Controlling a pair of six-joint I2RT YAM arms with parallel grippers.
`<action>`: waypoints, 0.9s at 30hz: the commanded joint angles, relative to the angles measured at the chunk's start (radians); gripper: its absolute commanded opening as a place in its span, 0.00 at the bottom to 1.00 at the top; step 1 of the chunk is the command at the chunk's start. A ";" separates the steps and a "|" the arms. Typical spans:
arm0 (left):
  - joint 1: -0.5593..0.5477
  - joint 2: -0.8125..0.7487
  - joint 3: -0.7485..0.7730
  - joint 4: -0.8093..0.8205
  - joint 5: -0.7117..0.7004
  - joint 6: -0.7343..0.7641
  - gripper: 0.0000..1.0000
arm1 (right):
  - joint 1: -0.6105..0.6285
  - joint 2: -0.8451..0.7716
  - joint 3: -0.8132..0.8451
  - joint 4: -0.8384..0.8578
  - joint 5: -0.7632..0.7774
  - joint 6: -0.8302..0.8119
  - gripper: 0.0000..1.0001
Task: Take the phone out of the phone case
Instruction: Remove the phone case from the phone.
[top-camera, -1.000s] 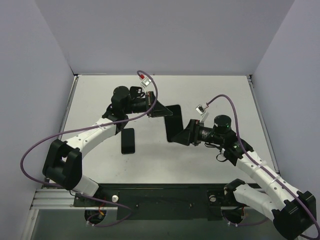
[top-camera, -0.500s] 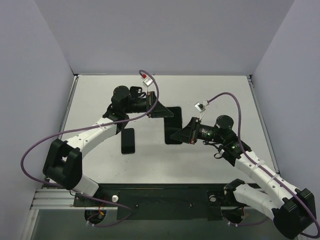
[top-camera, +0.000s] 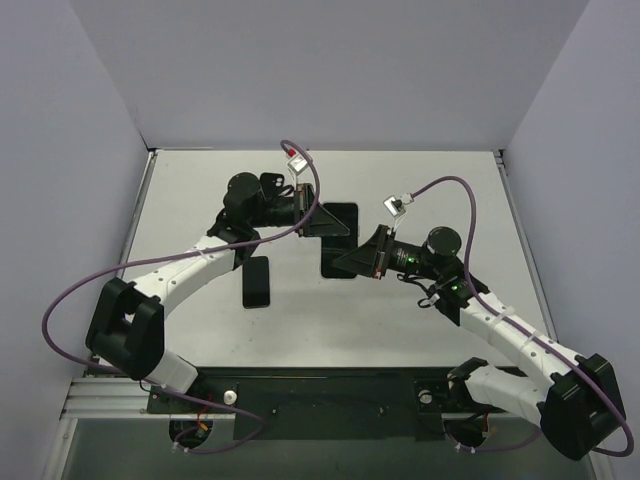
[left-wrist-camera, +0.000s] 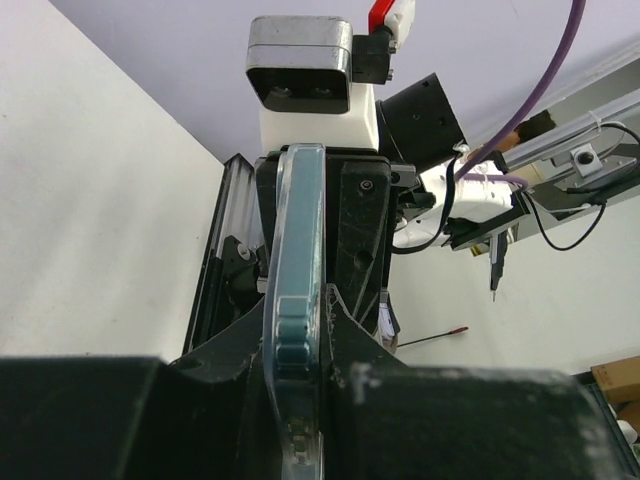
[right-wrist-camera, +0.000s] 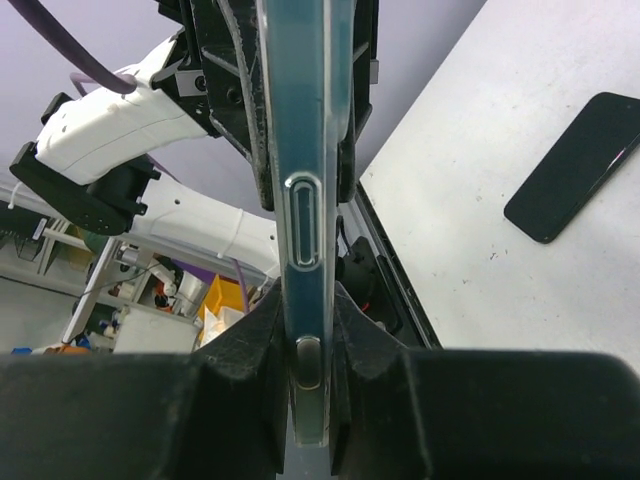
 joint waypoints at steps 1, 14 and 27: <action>-0.013 -0.041 0.046 -0.038 -0.002 0.058 0.00 | 0.008 -0.017 0.016 0.067 0.025 -0.011 0.10; 0.209 -0.328 -0.147 -0.105 -0.019 -0.129 0.00 | 0.161 0.061 0.130 0.027 -0.046 -0.073 0.45; 0.235 -0.531 -0.196 -0.242 -0.025 -0.201 0.00 | 0.209 0.170 0.177 0.308 -0.118 0.063 0.24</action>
